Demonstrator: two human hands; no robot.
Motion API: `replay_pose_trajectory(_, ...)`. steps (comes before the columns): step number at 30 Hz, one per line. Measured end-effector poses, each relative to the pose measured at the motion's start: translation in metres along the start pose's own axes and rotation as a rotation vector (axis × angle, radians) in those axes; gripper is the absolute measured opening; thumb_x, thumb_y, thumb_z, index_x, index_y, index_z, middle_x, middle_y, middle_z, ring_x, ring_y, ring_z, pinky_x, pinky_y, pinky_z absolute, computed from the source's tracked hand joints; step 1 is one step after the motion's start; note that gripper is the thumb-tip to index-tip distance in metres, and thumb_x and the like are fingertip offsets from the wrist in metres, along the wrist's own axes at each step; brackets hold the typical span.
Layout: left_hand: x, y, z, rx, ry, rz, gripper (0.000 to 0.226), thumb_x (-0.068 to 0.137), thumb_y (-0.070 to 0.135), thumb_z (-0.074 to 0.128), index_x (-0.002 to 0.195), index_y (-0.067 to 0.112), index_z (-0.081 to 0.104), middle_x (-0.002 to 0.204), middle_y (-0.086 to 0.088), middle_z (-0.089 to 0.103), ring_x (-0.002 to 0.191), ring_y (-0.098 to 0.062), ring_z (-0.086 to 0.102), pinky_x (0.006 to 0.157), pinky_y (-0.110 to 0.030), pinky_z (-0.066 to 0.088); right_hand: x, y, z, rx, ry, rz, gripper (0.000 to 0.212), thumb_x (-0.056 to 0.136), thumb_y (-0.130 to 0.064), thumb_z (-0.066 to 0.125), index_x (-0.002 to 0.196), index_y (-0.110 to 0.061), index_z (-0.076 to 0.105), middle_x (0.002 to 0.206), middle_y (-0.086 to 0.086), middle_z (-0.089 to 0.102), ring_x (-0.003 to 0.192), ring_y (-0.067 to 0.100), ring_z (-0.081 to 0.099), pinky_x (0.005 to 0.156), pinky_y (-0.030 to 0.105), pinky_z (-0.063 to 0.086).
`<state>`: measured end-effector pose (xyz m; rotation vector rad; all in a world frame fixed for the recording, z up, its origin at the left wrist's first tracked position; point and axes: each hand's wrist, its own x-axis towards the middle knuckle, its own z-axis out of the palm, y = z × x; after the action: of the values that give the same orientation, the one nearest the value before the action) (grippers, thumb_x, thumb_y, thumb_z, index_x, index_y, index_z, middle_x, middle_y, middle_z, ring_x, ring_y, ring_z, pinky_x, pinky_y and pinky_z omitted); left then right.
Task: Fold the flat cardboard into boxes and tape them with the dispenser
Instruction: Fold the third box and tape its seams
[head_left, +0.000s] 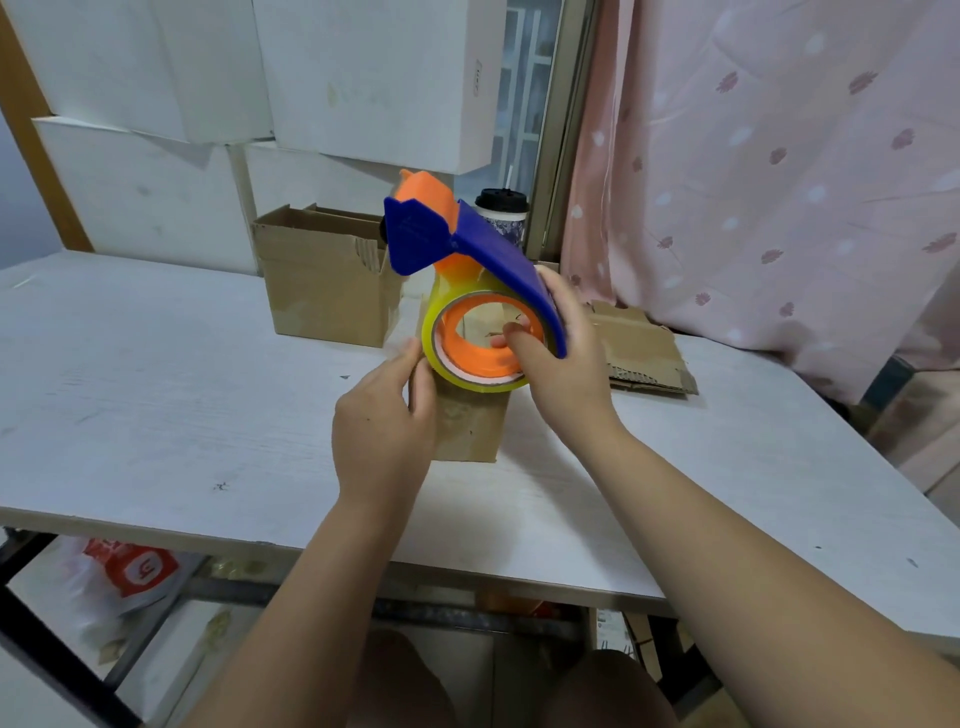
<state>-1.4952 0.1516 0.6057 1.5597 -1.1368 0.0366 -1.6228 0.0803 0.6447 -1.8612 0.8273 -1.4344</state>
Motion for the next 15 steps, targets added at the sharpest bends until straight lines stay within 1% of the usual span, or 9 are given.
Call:
replay_pose_trajectory(3, 0.002, -0.003, -0.003, 0.063, -0.019, 0.045, 0.042, 0.096, 0.035, 0.039, 0.114, 0.012, 0.068, 0.103, -0.004, 0.071, 0.091, -0.019, 0.064, 0.081, -0.035, 0.055, -0.003, 0.001, 0.003, -0.002, 0.024, 0.000, 0.054, 0.080, -0.025, 0.056, 0.133, -0.026, 0.047, 0.112, -0.014, 0.058, 0.101, 0.003, 0.057, 0.081, 0.020, 0.053)
replay_pose_trajectory(5, 0.002, -0.005, -0.004, 0.087, -0.023, 0.073, 0.039, 0.096, 0.031, 0.041, 0.112, 0.009, 0.069, 0.101, -0.006, 0.071, 0.090, -0.022, 0.065, 0.080, -0.034, 0.054, -0.004, 0.002, 0.003, -0.010, 0.045, -0.006, 0.053, 0.081, -0.022, 0.057, 0.133, -0.026, 0.047, 0.116, -0.009, 0.057, 0.102, -0.001, 0.055, 0.079, 0.014, 0.050)
replay_pose_trajectory(7, 0.001, -0.005, -0.005, 0.067, -0.021, 0.088, 0.040, 0.096, 0.030, 0.041, 0.112, 0.006, 0.068, 0.102, -0.008, 0.071, 0.091, -0.023, 0.065, 0.082, -0.036, 0.054, -0.006, 0.003, 0.004, -0.048, 0.093, -0.042, 0.058, 0.081, -0.017, 0.057, 0.137, -0.024, 0.046, 0.120, -0.003, 0.053, 0.104, -0.002, 0.051, 0.078, 0.007, 0.044)
replay_pose_trajectory(9, 0.001, -0.005, -0.005, 0.003, -0.021, 0.067, 0.043, 0.095, 0.032, 0.038, 0.111, 0.006, 0.069, 0.100, -0.008, 0.071, 0.090, -0.020, 0.064, 0.083, -0.039, 0.055, -0.009, 0.003, 0.006, -0.122, 0.145, -0.128, 0.069, 0.080, -0.012, 0.056, 0.144, -0.025, 0.036, 0.124, 0.002, 0.046, 0.105, 0.006, 0.050, 0.077, 0.005, 0.042)
replay_pose_trajectory(11, 0.001, -0.008, -0.004, -0.046, -0.017, 0.050, 0.035, 0.097, 0.025, 0.042, 0.110, 0.006, 0.069, 0.097, -0.007, 0.071, 0.087, -0.018, 0.062, 0.082, -0.039, 0.055, -0.011, 0.003, 0.007, -0.157, 0.174, -0.204, 0.079, 0.081, -0.005, 0.058, 0.146, -0.032, 0.022, 0.131, 0.002, 0.040, 0.104, 0.018, 0.052, 0.075, 0.009, 0.043)
replay_pose_trajectory(12, 0.001, -0.010, -0.004, -0.052, -0.017, 0.049, 0.031, 0.098, 0.021, 0.044, 0.110, 0.007, 0.069, 0.096, -0.007, 0.071, 0.086, -0.017, 0.061, 0.082, -0.039, 0.055, -0.011, 0.003, 0.008, -0.167, 0.184, -0.231, 0.081, 0.082, -0.003, 0.059, 0.144, -0.034, 0.019, 0.135, 0.005, 0.039, 0.104, 0.022, 0.053, 0.074, 0.008, 0.043)
replay_pose_trajectory(13, 0.001, -0.011, -0.004, -0.048, -0.019, 0.052, 0.030, 0.098, 0.019, 0.045, 0.111, 0.007, 0.068, 0.097, -0.007, 0.070, 0.087, -0.018, 0.061, 0.083, -0.039, 0.055, -0.010, 0.003, 0.008, -0.187, 0.197, -0.253, 0.079, 0.082, -0.002, 0.059, 0.143, -0.035, 0.020, 0.137, 0.010, 0.039, 0.105, 0.022, 0.053, 0.075, 0.005, 0.041)
replay_pose_trajectory(14, 0.001, -0.011, -0.004, -0.040, -0.022, 0.056, 0.029, 0.099, 0.018, 0.045, 0.112, 0.007, 0.068, 0.098, -0.007, 0.070, 0.089, -0.019, 0.061, 0.083, -0.039, 0.054, -0.010, 0.003, 0.008, -0.215, 0.211, -0.269, 0.076, 0.083, -0.002, 0.059, 0.143, -0.033, 0.024, 0.138, 0.015, 0.039, 0.107, 0.019, 0.051, 0.077, 0.002, 0.038)
replay_pose_trajectory(15, 0.001, -0.011, -0.003, -0.032, -0.023, 0.061, 0.030, 0.098, 0.018, 0.045, 0.112, 0.007, 0.068, 0.099, -0.007, 0.070, 0.090, -0.020, 0.061, 0.083, -0.039, 0.054, -0.010, 0.002, 0.008, -0.241, 0.221, -0.281, 0.072, 0.083, -0.003, 0.058, 0.143, -0.030, 0.030, 0.137, 0.018, 0.040, 0.111, 0.011, 0.047, 0.079, 0.000, 0.036)
